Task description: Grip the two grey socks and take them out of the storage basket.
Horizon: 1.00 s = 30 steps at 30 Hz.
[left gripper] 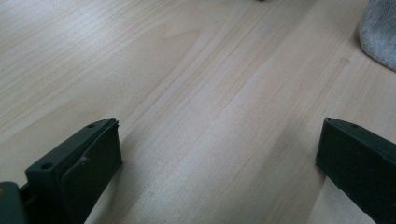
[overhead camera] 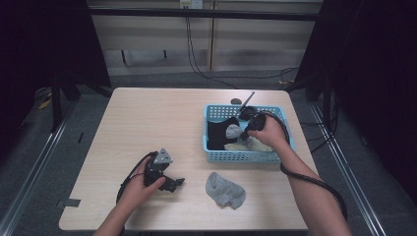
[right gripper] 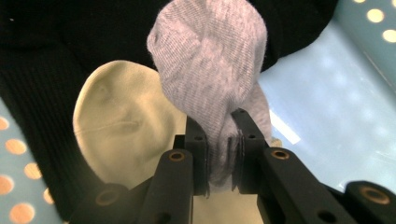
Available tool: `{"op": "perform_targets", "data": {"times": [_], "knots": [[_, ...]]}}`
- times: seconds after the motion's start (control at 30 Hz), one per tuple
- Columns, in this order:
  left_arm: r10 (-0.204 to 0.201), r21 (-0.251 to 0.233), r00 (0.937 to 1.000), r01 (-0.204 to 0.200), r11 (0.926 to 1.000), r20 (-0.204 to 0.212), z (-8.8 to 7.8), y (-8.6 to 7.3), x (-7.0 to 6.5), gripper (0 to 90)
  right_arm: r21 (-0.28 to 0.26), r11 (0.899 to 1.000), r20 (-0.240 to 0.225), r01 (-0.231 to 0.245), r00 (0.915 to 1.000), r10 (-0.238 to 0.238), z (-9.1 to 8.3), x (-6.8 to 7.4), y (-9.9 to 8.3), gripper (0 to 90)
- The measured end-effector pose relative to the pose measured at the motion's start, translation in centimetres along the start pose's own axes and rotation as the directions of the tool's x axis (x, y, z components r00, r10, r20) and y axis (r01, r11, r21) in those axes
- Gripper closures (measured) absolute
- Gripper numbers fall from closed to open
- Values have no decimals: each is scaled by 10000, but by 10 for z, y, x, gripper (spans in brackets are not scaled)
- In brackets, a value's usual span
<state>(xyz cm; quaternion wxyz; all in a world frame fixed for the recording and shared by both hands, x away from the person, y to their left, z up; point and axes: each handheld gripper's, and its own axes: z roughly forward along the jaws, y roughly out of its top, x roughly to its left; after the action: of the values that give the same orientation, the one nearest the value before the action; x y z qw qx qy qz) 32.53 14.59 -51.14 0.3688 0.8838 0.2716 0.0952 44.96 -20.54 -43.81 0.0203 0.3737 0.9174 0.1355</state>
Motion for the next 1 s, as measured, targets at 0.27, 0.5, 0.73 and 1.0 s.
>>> {"op": "perform_targets", "data": {"times": [0.27,0.5,0.73,1.0], "knots": [[12,-13,10000,-12,10000,-5,0,0,0,0,-92,9999,-73,98,9999,-99,-17,3,-2,799],[11,-12,10000,-11,10000,-5,0,0,0,0,-283,9990,-47,350,9994,-352,-32,6,-3,799],[12,-11,10000,-12,10000,-3,0,0,0,0,-496,9977,-71,472,9988,-476,-49,12,-5,799],[11,-10,10000,-11,10000,-3,0,0,0,0,-821,9939,-146,731,9971,-746,-67,20,-7,798]]}}
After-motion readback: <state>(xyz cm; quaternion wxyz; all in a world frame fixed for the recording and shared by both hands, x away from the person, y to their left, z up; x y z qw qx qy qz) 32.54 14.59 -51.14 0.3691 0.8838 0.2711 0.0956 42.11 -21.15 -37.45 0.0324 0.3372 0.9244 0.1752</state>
